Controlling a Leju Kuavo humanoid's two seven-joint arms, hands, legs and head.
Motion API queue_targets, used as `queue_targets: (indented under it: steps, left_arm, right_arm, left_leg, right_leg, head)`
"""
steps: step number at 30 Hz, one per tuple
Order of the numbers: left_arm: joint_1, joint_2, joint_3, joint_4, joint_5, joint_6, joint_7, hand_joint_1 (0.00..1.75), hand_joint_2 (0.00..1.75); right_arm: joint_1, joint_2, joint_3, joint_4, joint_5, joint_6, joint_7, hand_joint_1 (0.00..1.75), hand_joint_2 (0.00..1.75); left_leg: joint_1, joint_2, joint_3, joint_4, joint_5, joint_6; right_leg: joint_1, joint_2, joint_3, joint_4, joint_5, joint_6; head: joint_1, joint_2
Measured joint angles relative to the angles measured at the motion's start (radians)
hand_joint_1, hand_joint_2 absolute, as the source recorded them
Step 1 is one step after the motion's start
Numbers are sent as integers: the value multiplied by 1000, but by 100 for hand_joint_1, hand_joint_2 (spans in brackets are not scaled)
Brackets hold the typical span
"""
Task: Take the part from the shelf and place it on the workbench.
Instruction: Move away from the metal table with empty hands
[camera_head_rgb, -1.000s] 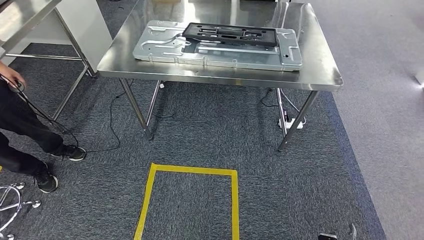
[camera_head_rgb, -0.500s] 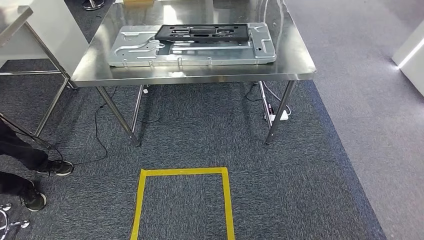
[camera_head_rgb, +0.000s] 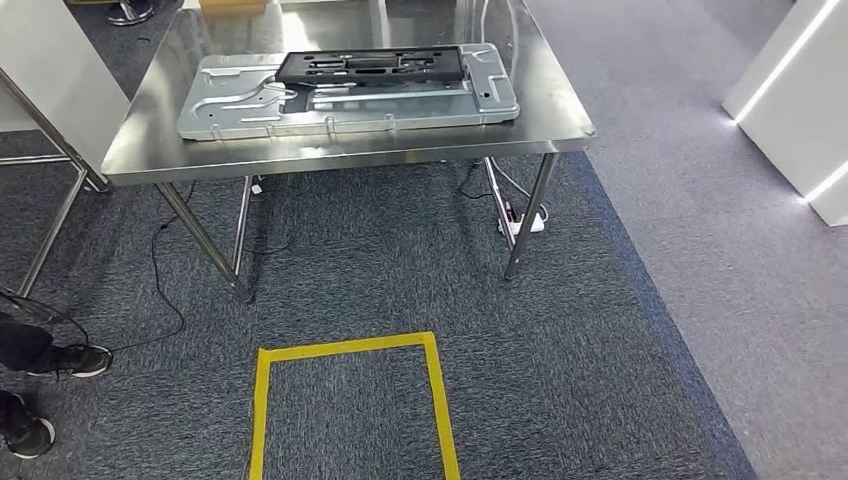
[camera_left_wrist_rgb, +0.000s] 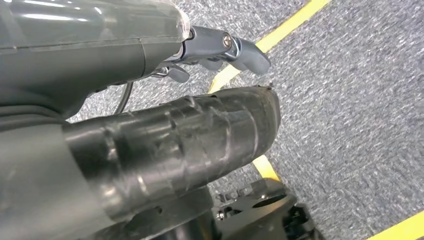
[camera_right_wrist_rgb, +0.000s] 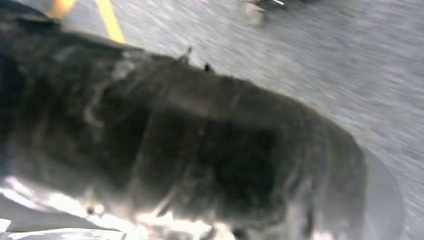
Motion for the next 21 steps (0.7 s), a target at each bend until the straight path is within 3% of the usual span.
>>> queue_targets:
  steps: [2, 3, 4, 5, 7, 9, 10, 12, 14, 16, 18, 19, 20, 21]
  left_arm:
    - [2, 0, 1, 0, -2, 0, 0, 0, 0]
    - [3, 0, 2, 0, -1, 0, -1, 0, 0]
    - [3, 0, 2, 0, -1, 0, -1, 0, 0]
    - [3, -1, 2, 0, -1, 0, -2, 0, 0]
    - [2, -2, 2, 0, 0, 0, -3, 0, 0]
    - [2, -2, 3, 0, 0, 1, -4, 0, 0]
    - [1, -3, 3, 0, 0, 1, -4, 0, 0]
    - [-3, -3, 3, 0, 0, 2, -4, 0, 0]
    - [-4, -3, 3, 0, 0, 2, -5, 0, 0]
    - [-3, -3, 3, 0, 0, 2, -5, 0, 0]
    - [1, -3, 4, 0, 0, 2, -5, 0, 0]
    - [3, -3, 5, 0, 0, 2, -5, 0, 0]
    - [4, -3, 5, 0, 0, 2, -5, 0, 0]
    - [4, -3, 5, 0, 0, 2, -5, 0, 0]
  right_arm:
    - [-1, 5, 0, 15, 7, 8, 27, 0, 0]
    - [0, 7, 0, 21, 8, 12, 37, 0, 0]
    - [0, 8, 0, 26, 8, 15, 45, 0, 0]
    - [0, 9, -1, 29, 8, 18, 53, 0, 0]
    - [-2, 10, -1, 33, 8, 21, 63, 0, 0]
    - [-4, 10, -2, 35, 8, 22, 67, 0, 0]
    - [-5, 10, -2, 36, 8, 22, 68, 0, 0]
    - [-4, 10, -4, 38, 8, 22, 69, 0, 0]
    - [-5, 11, -6, 40, 8, 22, 70, 0, 0]
    - [-8, 12, -7, 40, 8, 22, 71, 0, 0]
    - [-8, 12, -7, 41, 10, 22, 75, 0, 0]
    - [-8, 13, -7, 42, 11, 22, 78, 0, 0]
    - [-8, 13, -7, 43, 14, 22, 82, 0, 0]
    - [-7, 13, -7, 44, 18, 22, 87, 0, 0]
  left_leg:
    - [-3, 22, -3, 0, 0, 4]
    - [-4, 34, -3, 0, 0, 4]
    - [-5, 46, -4, 1, -1, 3]
    - [-5, 57, -3, 2, -3, 2]
    - [-5, 75, -2, 9, -9, -6]
    - [-9, 91, -1, 17, -18, -19]
    - [-11, 98, 1, 18, -21, -25]
    - [-9, 110, 6, 18, -25, -36]
    - [-3, 82, -4, 51, -53, -46]
    - [1, 33, -51, 161, -119, -53]
    - [3, 14, -106, 279, -166, -56]
    - [3, 12, -116, 298, -161, -56]
    - [3, 10, -107, 277, -138, -54]
    - [3, 3, -82, 222, -101, -51]
  right_leg:
    - [-3, -15, -61, 126, -61, 8]
    - [-6, -18, -81, 170, -72, 11]
    - [-9, -21, -84, 179, -65, 15]
    - [-11, -28, -67, 148, -40, 17]
    - [-13, -64, 5, 15, 19, 17]
    - [-7, -90, 49, -72, 45, 7]
    - [-4, -91, 51, -82, 43, 1]
    - [-3, -70, 49, -85, 48, -12]
    - [-7, -53, 50, -92, 56, -25]
    - [-7, -35, 47, -94, 61, -34]
    - [-3, -12, 42, -92, 63, -38]
    - [-2, 1, 40, -91, 63, -38]
    - [-1, 14, 40, -89, 64, -38]
    - [-1, 27, 40, -87, 64, -38]
  head:
    - [0, 0]
    - [0, 0]
    - [0, 0]
    - [0, 0]
    - [0, 0]
    - [-1, 0]
    - [-2, 0]
    - [-2, 0]
    - [-2, 0]
    - [-3, 0]
    - [-3, 0]
    - [-3, 0]
    - [-3, 0]
    - [-3, 0]
